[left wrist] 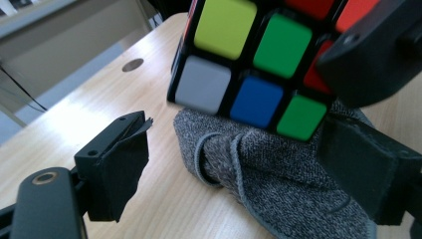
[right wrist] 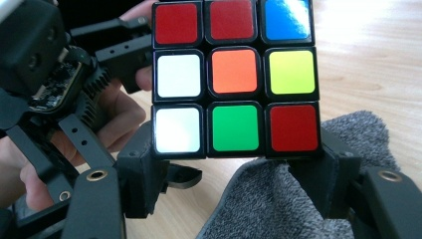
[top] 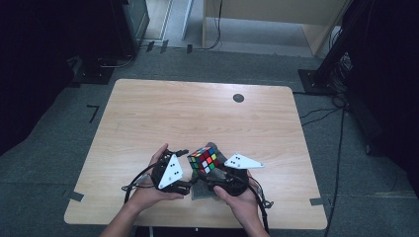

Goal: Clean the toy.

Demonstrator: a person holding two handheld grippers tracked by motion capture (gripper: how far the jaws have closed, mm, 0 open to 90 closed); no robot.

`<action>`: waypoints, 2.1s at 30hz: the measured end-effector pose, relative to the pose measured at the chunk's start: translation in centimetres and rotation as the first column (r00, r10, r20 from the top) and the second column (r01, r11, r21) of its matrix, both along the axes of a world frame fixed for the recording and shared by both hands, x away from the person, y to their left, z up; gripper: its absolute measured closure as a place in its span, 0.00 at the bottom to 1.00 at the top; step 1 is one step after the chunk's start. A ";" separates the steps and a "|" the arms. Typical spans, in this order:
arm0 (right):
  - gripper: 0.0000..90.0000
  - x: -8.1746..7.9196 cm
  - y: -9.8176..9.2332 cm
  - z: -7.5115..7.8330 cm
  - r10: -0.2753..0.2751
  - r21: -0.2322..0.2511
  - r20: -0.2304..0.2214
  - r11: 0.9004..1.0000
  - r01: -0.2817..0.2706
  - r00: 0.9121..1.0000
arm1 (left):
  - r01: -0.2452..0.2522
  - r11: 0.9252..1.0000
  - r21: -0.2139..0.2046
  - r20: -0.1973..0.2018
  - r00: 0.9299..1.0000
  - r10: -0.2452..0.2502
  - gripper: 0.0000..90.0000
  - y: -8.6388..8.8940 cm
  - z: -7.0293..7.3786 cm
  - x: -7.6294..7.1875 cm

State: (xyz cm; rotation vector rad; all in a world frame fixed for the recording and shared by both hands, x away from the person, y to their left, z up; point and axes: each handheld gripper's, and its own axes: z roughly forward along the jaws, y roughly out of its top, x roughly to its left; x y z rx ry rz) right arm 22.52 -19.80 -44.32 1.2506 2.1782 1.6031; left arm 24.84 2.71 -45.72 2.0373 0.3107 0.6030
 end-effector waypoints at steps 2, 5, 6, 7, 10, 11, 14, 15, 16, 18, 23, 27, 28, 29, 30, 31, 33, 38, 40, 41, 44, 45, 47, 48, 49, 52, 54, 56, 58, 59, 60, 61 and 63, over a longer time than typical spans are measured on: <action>0.38 0.1 0.1 -0.1 0.004 0.002 -0.014 1.000 -0.004 1.000 | 0.002 1.000 0.009 0.022 1.000 -0.002 0.16 -0.1 0.0 -0.2; 0.38 0.1 0.1 -0.1 0.002 0.006 -0.028 1.000 -0.002 1.000 | 0.011 1.000 0.015 0.053 0.999 -0.012 0.18 -0.2 -0.1 -0.5; 0.38 0.1 0.1 -0.1 0.003 0.014 -0.035 1.000 -0.002 0.999 | 0.013 1.000 0.018 0.061 0.998 -0.014 0.21 -0.3 -0.1 -0.5; 0.38 0.2 0.0 -0.1 0.006 0.035 -0.056 0.999 -0.004 0.998 | 0.014 1.000 0.024 0.074 0.997 -0.016 0.26 -0.3 -0.2 -0.6; 0.38 0.2 0.1 -0.1 0.007 0.038 -0.084 0.999 -0.004 0.996 | 0.012 0.999 0.033 0.104 0.994 -0.015 0.28 -0.6 -0.4 -0.9; 0.38 0.3 0.1 -0.2 0.008 0.039 -0.098 0.999 -0.004 0.995 | 0.008 0.999 0.034 0.109 0.994 -0.012 0.29 -0.6 -0.4 -0.9; 0.38 0.5 0.0 -0.2 0.017 0.062 -0.143 0.998 -0.009 0.990 | 0.000 1.000 0.025 0.126 0.992 -0.003 0.34 -0.5 -0.5 -1.0; 0.38 0.7 0.0 -0.3 0.023 0.067 -0.160 0.998 -0.013 0.987 | 0.001 1.000 0.025 0.129 0.992 -0.005 0.36 -0.5 -0.5 -1.0; 0.38 0.8 -0.1 -0.3 0.025 0.072 -0.171 0.997 -0.013 0.985 | 0.001 1.000 0.026 0.133 0.991 -0.004 0.36 -0.5 -0.5 -1.0; 0.38 0.8 -0.1 -0.3 0.026 0.076 -0.181 0.997 -0.013 0.983 | 0.001 1.000 0.028 0.140 0.990 -0.005 0.36 -0.5 -0.6 -1.1; 0.36 1.0 -0.4 -0.2 0.051 0.081 -0.138 0.996 -0.040 0.989 | 0.002 1.000 0.005 0.102 0.995 -0.003 0.38 0.0 -0.3 -0.7; 0.31 1.3 -1.4 -0.1 0.063 0.112 -0.088 0.992 -0.053 0.994 | -0.020 1.000 0.002 0.035 0.999 0.020 0.38 0.9 -0.3 0.1; 0.31 1.4 -1.8 -0.2 0.053 0.133 -0.084 0.990 -0.042 0.995 | -0.034 0.999 0.004 0.022 0.999 0.034 0.38 1.2 -0.3 0.3; 0.31 1.6 -2.2 -0.3 0.041 0.155 -0.080 0.988 -0.029 0.996 | -0.047 0.999 -0.002 0.003 0.999 0.047 0.38 1.4 -0.3 0.6; 0.32 1.7 -2.5 -0.5 0.024 0.157 -0.071 0.987 -0.012 0.997 | -0.059 0.998 -0.007 -0.012 0.998 0.059 0.38 1.7 -0.3 0.9; 0.32 1.9 -2.8 -1.0 -0.002 0.106 -0.052 0.994 0.007 0.999 | -0.070 0.997 -0.017 -0.026 0.997 0.070 0.38 1.9 -0.3 1.1; 0.33 2.0 -2.7 -1.4 -0.013 0.068 -0.048 0.998 0.016 0.999 | -0.087 0.996 -0.034 -0.050 0.995 0.085 0.38 2.5 -0.2 1.5; 0.62 2.7 -1.5 -4.2 0.052 -0.157 -0.096 0.985 -0.067 0.994 | -0.101 0.992 -0.076 -0.076 0.993 0.095 0.38 3.2 0.2 1.8; 0.70 2.7 -1.5 -4.5 0.034 -0.192 -0.099 0.980 -0.053 0.994 | -0.103 0.992 -0.078 -0.077 0.992 0.097 0.38 3.3 0.3 1.9; 0.85 2.7 -1.7 -4.8 0.026 -0.219 -0.112 0.974 -0.050 0.993 | -0.103 0.992 -0.080 -0.079 0.992 0.096 0.38 3.3 0.3 1.9; 0.89 2.3 -1.9 -4.4 0.052 -0.218 -0.104 0.973 -0.073 0.993 | -0.102 0.991 -0.082 -0.081 0.992 0.095 0.38 3.4 0.4 1.9; 0.89 2.3 -1.9 -4.4 0.052 -0.218 -0.104 0.973 -0.073 0.993 | -0.102 0.991 -0.085 -0.083 0.992 0.095 0.38 3.4 0.4 1.9; 0.66 1.9 -1.8 -3.8 0.112 -0.200 -0.063 0.972 -0.122 0.992 | -0.102 0.991 -0.091 -0.088 0.992 0.094 0.38 3.5 0.5 1.9; 0.56 1.9 -1.7 -3.8 0.127 -0.204 -0.034 0.970 -0.131 0.991 | -0.102 0.991 -0.091 -0.088 0.992 0.094 0.38 3.5 0.5 1.9; 0.46 1.9 -1.6 -3.7 0.144 -0.216 0.007 0.966 -0.139 0.990 | -0.100 0.991 -0.089 -0.092 0.991 0.092 0.38 3.5 0.5 1.9; 0.32 2.1 -1.0 -3.5 0.163 -0.264 0.099 0.956 -0.132 0.982 | -0.100 0.991 -0.088 -0.097 0.991 0.091 0.38 3.5 0.5 1.9; 0.27 2.6 -0.4 -3.6 0.165 -0.282 0.135 0.952 -0.122 0.977 | -0.097 0.991 -0.090 -0.104 0.991 0.087 0.38 3.5 0.6 1.9; 0.26 2.8 -0.1 -3.9 0.167 -0.292 0.142 0.949 -0.119 0.976 | -0.088 0.992 -0.092 -0.108 0.991 0.078 0.38 3.4 0.6 1.8; 0.24 3.6 0.3 -4.7 0.154 -0.319 0.132 0.942 -0.105 0.979 | -0.083 0.992 -0.095 -0.109 0.991 0.072 0.38 3.3 0.7 1.7; 0.26 4.2 0.6 -5.6 0.156 -0.346 0.103 0.931 -0.112 0.982 | -0.083 0.992 -0.096 -0.110 0.991 0.072 0.38 3.2 0.7 1.7; 0.26 4.2 0.6 -5.6 0.156 -0.346 0.103 0.931 -0.112 0.982 | -0.081 0.992 -0.101 -0.113 0.991 0.070 0.38 3.1 0.7 1.6; 0.29 4.4 0.6 -5.8 0.153 -0.350 0.083 0.930 -0.115 0.985 | -0.079 0.991 -0.107 -0.116 0.991 0.067 0.38 3.1 0.7 1.6; 0.42 4.4 0.6 -6.5 0.164 -0.358 0.042 0.923 -0.138 0.986 | -0.075 0.991 -0.107 -0.118 0.991 0.062 0.38 3.0 0.6 1.6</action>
